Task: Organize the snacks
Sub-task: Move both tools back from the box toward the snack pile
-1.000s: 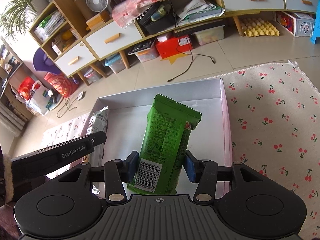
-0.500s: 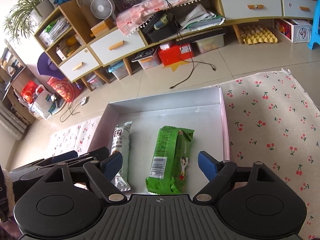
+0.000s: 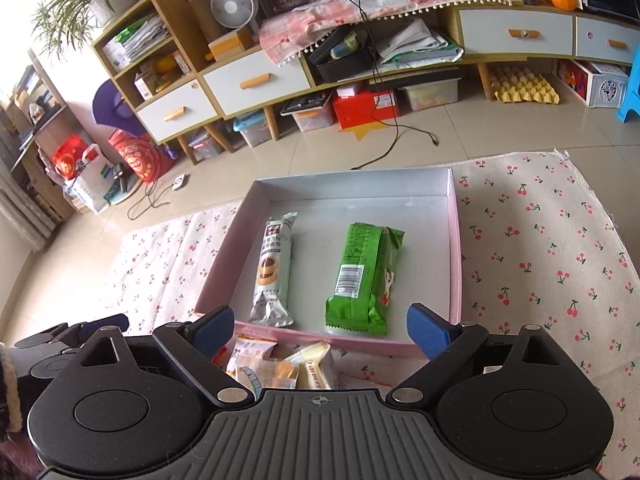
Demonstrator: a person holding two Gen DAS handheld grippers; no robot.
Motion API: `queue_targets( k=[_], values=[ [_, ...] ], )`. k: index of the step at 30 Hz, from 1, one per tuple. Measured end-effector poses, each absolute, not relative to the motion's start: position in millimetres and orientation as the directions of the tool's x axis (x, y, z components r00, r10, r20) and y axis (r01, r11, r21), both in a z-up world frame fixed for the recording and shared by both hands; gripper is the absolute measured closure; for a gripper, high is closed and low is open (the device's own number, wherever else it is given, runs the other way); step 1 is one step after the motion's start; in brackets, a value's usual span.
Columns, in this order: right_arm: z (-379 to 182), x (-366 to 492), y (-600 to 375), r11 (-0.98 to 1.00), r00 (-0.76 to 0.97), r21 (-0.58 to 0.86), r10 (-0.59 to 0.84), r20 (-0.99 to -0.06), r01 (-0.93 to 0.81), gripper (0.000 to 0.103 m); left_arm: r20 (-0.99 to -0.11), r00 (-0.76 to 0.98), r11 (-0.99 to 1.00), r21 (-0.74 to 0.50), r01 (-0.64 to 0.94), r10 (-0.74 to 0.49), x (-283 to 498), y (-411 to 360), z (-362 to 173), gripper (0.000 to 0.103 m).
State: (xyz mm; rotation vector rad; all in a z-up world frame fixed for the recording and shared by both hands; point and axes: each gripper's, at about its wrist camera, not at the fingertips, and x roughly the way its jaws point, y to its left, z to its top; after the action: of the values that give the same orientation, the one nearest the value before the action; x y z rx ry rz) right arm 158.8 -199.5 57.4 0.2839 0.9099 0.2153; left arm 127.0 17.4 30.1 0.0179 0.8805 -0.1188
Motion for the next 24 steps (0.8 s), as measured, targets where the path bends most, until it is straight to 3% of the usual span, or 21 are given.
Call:
queue_targets(
  k=[14, 24],
  values=[
    [25.0, 121.1, -169.1, 0.962, 0.544, 0.245, 0.272, -0.794, -0.123, 0.007, -0.788, 0.610, 0.991, -0.006, 0.136, -0.089, 90.7, 40.5, 7.7, 0.001],
    [9.0, 111.0, -145.2, 0.972, 0.532, 0.135, 0.219, -0.818, -0.194, 0.007, -0.796, 0.598, 0.963, 0.082, 0.257, -0.092, 73.4, 54.0, -9.5, 0.001]
  ],
)
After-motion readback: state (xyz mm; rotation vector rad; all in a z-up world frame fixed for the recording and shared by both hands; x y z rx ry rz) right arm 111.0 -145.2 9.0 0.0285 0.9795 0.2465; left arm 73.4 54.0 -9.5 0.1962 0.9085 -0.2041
